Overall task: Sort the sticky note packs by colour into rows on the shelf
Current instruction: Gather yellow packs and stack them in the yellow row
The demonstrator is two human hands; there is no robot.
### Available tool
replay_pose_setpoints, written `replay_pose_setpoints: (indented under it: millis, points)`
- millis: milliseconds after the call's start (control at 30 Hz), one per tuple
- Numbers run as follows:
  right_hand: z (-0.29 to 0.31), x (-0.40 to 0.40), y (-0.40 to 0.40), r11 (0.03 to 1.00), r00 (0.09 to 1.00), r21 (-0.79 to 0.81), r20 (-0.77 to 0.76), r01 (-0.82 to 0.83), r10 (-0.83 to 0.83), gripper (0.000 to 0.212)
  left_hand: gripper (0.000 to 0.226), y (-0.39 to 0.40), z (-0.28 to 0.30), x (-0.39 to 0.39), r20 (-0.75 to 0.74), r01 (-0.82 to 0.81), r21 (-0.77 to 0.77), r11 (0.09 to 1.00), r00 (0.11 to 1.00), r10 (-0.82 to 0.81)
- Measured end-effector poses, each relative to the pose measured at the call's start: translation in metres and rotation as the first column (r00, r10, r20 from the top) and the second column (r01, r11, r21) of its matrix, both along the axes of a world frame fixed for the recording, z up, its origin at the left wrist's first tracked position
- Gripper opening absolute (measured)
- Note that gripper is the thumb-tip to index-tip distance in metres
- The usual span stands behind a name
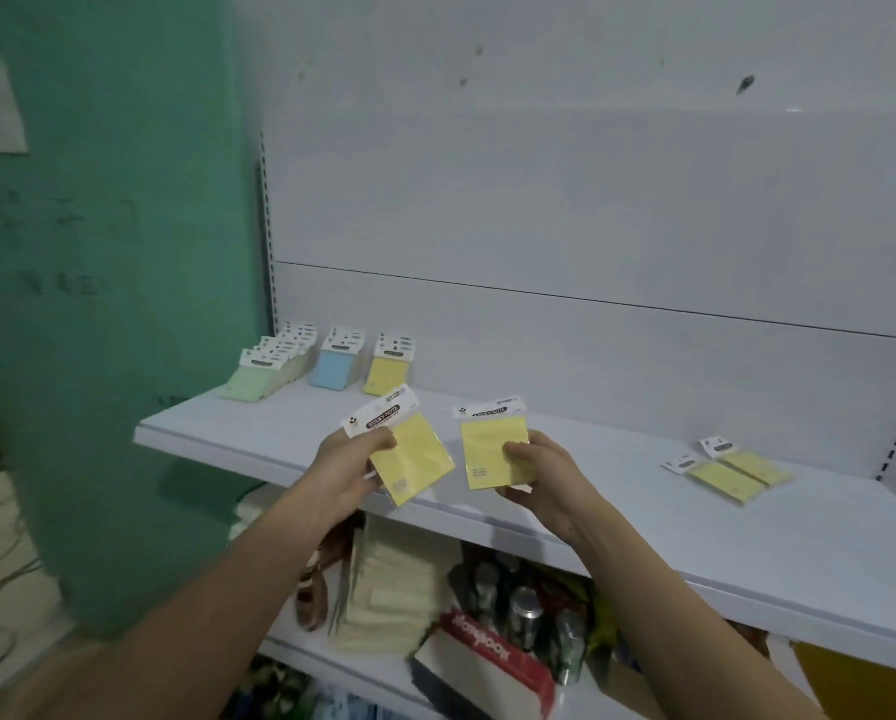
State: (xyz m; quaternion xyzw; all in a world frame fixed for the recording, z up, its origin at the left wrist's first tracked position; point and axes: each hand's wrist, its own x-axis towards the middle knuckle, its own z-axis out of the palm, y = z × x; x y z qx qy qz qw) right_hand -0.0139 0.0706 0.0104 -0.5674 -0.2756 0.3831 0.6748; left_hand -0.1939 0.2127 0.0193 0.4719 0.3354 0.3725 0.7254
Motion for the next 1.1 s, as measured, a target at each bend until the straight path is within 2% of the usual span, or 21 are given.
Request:
replay_pose_setpoints:
  millis: [133,233,400,500,767,967,1100]
  points:
    - [0.000,-0.042,0.046,1.000,0.998,0.001,-0.055,0.023,-0.022,0.016,0.019,0.047,-0.003,-0.047,0.002,-0.031,-0.029,0.999,1.000,0.031]
    - [0.003,-0.067,0.079,1.000,0.999,-0.008,-0.037,0.010,-0.010,0.016,0.017,0.078,-0.005,-0.070,0.045,-0.051,-0.044,0.998,0.998,0.053]
    - [0.003,-0.090,0.125,0.999,0.999,-0.040,0.036,-0.014,0.015,0.018,0.029,0.119,-0.017,-0.083,0.013,-0.025,-0.079,0.997,1.000,0.026]
    - [0.002,-0.088,0.152,1.000,0.998,-0.024,0.057,0.016,-0.015,0.021,0.042,0.144,-0.021,-0.080,-0.022,0.043,-0.029,0.999,0.999,-0.043]
    - [-0.017,-0.040,0.236,0.994,0.994,0.055,0.059,0.091,-0.094,0.018,0.033,0.226,-0.027,-0.042,-0.037,0.139,0.079,0.987,0.990,-0.137]
    - [-0.029,-0.005,0.300,0.980,0.982,0.071,0.033,0.186,-0.188,0.020,0.033,0.296,-0.021,-0.009,-0.079,0.055,0.129,0.990,0.996,-0.045]
    - [-0.031,0.013,0.338,0.956,0.949,0.027,0.109,0.293,-0.294,0.022,0.034,0.328,-0.021,0.014,-0.142,-0.038,0.335,0.941,0.986,0.091]
